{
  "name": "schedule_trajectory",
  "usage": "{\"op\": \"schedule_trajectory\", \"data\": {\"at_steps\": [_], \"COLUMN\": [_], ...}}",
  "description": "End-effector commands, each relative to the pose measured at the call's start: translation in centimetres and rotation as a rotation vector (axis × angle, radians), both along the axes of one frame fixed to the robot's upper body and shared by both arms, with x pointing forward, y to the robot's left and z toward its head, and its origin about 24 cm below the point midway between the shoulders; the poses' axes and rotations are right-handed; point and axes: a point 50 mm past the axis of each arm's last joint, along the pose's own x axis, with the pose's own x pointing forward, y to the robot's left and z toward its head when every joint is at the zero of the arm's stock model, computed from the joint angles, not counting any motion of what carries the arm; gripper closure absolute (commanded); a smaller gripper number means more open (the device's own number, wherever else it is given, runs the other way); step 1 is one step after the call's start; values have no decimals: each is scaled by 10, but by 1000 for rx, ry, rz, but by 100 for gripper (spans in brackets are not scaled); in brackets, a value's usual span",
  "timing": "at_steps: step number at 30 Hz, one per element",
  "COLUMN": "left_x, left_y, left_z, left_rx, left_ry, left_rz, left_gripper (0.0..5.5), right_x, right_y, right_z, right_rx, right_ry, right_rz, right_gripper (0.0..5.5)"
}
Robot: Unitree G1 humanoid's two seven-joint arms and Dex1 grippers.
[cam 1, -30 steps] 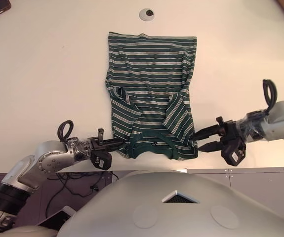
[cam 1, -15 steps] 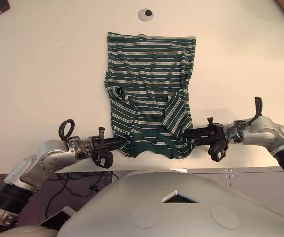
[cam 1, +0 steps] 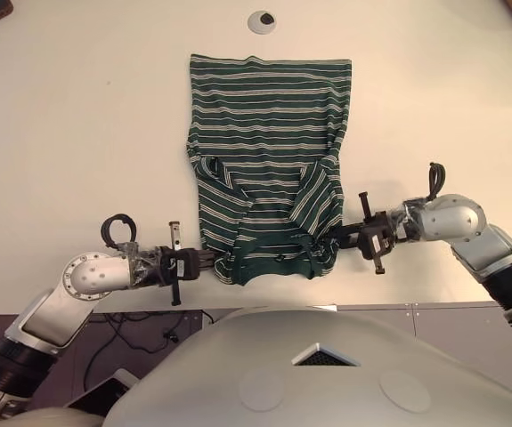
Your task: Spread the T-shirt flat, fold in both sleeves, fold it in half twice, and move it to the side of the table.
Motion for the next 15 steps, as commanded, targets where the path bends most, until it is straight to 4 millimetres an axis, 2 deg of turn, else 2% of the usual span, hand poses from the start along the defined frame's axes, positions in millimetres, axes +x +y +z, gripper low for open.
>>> {"op": "schedule_trajectory", "data": {"at_steps": [1,5,7,11,13,15], "left_x": [36,78,98,134,154,172], "left_y": [24,37,44,54,52,48], "left_z": [46,74,81,83,81,76], "left_rx": [-247,-482,-560,-636,-660,-653], "left_ry": [277,229,212,201,194,188], "left_rz": [284,472,556,726,787,837], "left_gripper": [550,550,550,550,550,550], "right_x": [17,61,82,118,139,151], "right_y": [-51,-36,-28,-12,-4,2], "right_z": [41,55,60,67,67,64], "right_rx": [-47,138,177,234,271,286], "right_ry": [621,671,651,624,625,635], "right_rz": [-236,-411,-469,-576,-667,-723], "right_gripper": [548,548,548,548,548,548]}}
